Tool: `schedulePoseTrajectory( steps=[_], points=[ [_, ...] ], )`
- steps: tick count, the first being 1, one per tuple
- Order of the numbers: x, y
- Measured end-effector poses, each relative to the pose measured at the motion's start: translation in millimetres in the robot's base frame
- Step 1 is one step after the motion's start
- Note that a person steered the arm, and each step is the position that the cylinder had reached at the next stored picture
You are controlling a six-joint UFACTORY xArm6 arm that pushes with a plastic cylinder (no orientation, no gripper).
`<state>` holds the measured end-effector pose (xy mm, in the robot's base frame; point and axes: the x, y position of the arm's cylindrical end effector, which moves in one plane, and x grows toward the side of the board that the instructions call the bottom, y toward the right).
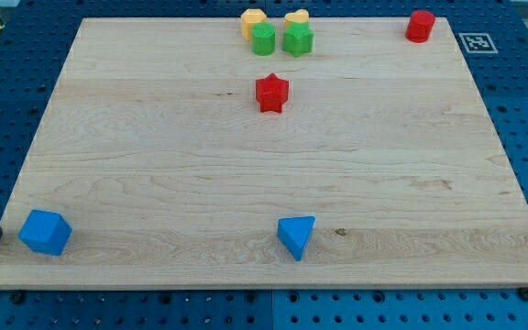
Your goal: Push the blue cube into red star
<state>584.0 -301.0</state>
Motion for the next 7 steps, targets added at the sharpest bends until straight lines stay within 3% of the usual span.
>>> schedulePoseTrajectory(
  steps=[5,7],
  points=[
    [-29,151],
    [-93,240]
  ],
)
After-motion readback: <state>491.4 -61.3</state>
